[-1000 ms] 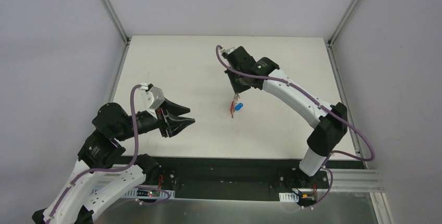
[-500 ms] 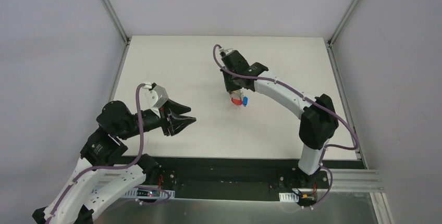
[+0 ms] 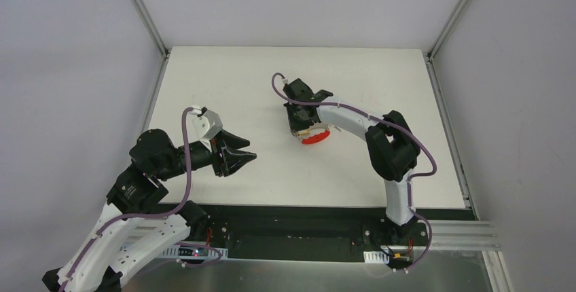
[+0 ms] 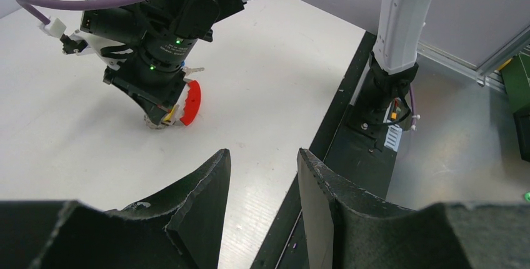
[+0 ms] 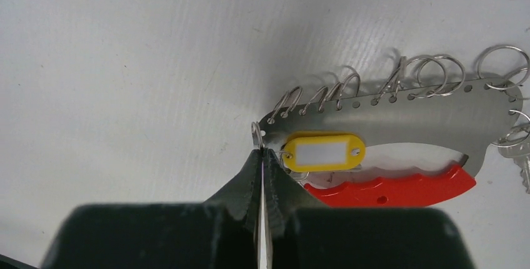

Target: Put the keys on the keyring

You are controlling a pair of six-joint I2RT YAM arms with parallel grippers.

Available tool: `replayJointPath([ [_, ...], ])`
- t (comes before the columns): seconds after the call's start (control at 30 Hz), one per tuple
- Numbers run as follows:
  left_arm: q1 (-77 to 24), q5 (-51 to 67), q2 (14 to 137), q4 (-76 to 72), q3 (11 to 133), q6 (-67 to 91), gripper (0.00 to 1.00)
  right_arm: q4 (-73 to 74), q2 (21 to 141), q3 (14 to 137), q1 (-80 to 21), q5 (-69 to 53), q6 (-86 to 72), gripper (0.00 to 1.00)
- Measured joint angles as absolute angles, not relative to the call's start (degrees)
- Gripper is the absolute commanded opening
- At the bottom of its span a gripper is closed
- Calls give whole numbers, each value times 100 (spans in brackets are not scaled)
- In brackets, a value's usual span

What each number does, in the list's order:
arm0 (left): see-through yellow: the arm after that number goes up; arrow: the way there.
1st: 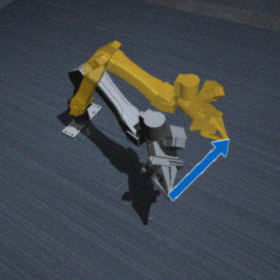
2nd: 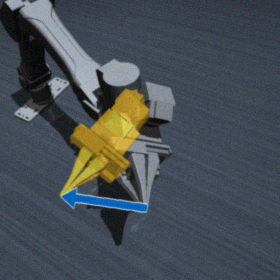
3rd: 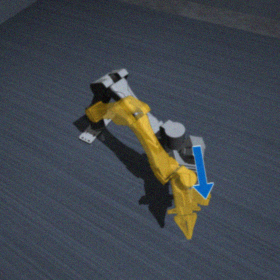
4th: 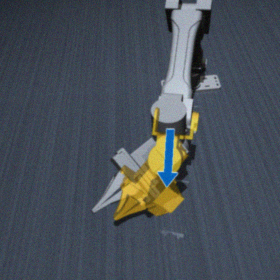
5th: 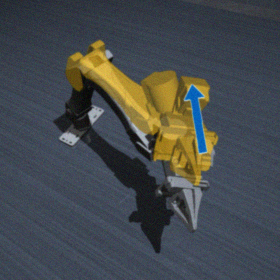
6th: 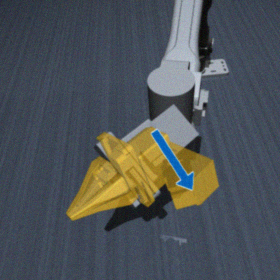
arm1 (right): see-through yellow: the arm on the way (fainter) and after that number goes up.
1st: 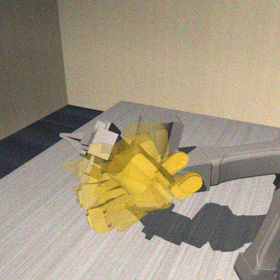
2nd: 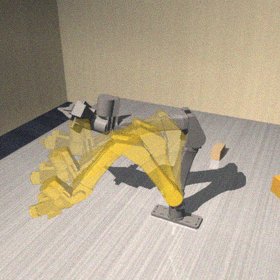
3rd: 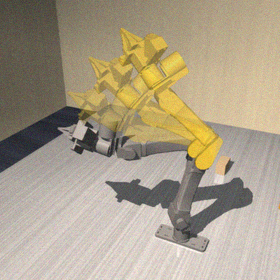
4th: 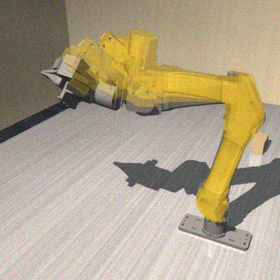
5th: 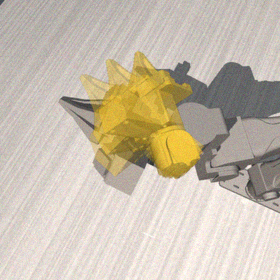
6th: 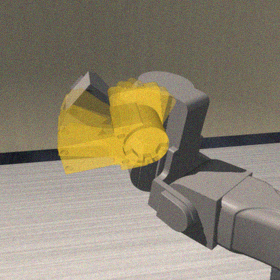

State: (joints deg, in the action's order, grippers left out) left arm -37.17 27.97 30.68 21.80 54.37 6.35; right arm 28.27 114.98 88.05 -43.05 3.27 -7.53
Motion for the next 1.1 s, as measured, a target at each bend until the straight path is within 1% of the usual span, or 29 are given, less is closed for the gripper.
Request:
replayJointPath([
  [0.07, -3717, 2797, 3072, 2180, 5437, 635, 43, 2711, 11498, 8770, -4305, 272, -810, 1],
  [0.17, -3717, 2794, 3092, 2182, 5437, 635, 43, 2591, 11498, 8683, -4305, 255, -880, 31],
  [0.23, -3717, 2792, 3120, 2180, 5437, 635, 43, 2534, 11498, 8624, -4305, 266, -926, 45],
  [0.3, -3717, 2790, 3155, 2182, 5437, 635, 43, 2451, 11489, 8541, -4305, 294, -921, 53],
  [0.4, -3717, 2786, 3192, 2185, 5437, 635, 43, 2403, 11448, 8438, -4305, 379, -899, 59],
  [0.47, -3717, 2773, 3201, 2185, 5437, 637, 44, 2386, 11356, 8368, -4305, 456, -882, 68],
  [0.5, -3717, 2753, 3203, 2185, 5437, 637, 45, 2381, 11268, 8329, -4305, 519, -869, 80],
  [0.53, -3717, 2711, 3203, 2185, 5437, 637, 45, 2377, 11159, 8294, -4305, 569, -858, 96],
  [0.57, -3717, 2652, 3210, 2185, 5437, 637, 45, 2377, 11052, 8261, -4305, 613, -851, 99],
  [0.6, -3717, 2617, 3221, 2189, 5437, 637, 46, 2379, 10895, 8219, -4305, 676, -838, 99],
  [0.63, -3717, 2558, 3238, 2198, 5439, 635, 49, 2379, 10704, 8178, -4305, 731, -805, 99],
  [0.7, -3717, 2445, 3308, 2252, 5452, 637, 75, 2377, 10267, 8103, -4305, 862, -781, 99],
  [0.73, -3717, 2359, 3363, 2287, 5470, 617, 94, 2373, 10029, 8073, -4305, 926, -768, 99],
  [0.77, -3717, 2279, 3424, 2329, 5483, 602, 98, 2379, 9782, 8055, -4305, 1017, -749, 99],
  [1.1, -3717, 1278, 3874, 2676, 5708, 550, 99, 2412, 7854, 7721, -4329, 1623, -421, 99],
])
